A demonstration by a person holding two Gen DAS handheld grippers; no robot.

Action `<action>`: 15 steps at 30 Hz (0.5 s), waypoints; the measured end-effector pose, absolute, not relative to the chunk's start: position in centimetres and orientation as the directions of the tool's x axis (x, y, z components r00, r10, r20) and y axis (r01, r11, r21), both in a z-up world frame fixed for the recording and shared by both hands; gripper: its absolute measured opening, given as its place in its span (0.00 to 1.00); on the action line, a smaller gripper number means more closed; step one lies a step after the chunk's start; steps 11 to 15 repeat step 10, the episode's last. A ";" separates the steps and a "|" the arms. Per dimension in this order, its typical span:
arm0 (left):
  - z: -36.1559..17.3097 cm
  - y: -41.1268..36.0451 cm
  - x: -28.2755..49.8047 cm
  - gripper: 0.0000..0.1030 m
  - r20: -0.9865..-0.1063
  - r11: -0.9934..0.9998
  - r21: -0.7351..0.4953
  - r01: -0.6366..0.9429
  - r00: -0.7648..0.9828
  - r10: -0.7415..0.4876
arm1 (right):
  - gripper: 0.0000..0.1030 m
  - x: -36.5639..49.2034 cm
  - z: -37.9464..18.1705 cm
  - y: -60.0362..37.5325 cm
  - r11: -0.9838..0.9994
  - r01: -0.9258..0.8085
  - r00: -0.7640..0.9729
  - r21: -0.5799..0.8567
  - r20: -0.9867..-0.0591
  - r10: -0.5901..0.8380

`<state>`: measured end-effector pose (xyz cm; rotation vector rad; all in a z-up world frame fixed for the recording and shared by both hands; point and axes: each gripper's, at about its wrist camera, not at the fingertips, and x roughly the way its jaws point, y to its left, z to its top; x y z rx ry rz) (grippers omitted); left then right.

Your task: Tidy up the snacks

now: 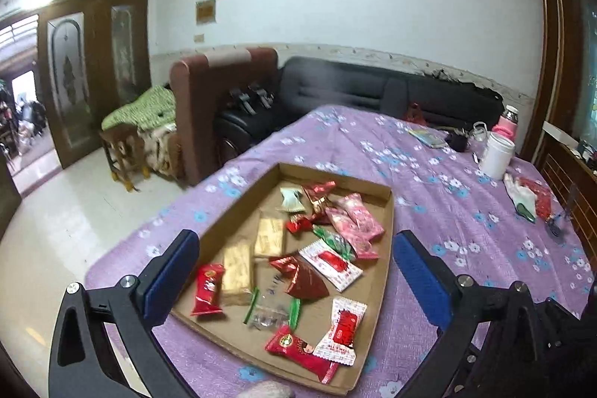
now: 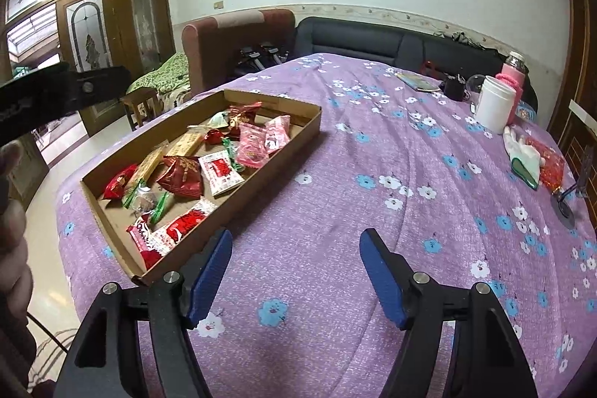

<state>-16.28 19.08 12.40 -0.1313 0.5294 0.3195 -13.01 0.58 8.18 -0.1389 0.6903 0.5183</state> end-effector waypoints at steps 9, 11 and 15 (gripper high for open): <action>10.9 19.4 -14.8 1.00 -0.615 0.943 -0.009 -0.334 0.745 0.258 | 0.74 -12.6 8.0 1.0 0.863 -0.505 0.639 0.030 -0.659 0.397; 10.7 19.2 -14.5 1.00 -0.626 0.945 -0.014 -0.326 0.740 0.246 | 0.74 -12.5 8.1 0.8 0.866 -0.500 0.641 0.029 -0.660 0.392; 10.7 19.2 -14.5 1.00 -0.626 0.945 -0.014 -0.326 0.740 0.246 | 0.74 -12.5 8.1 0.8 0.866 -0.500 0.641 0.029 -0.660 0.392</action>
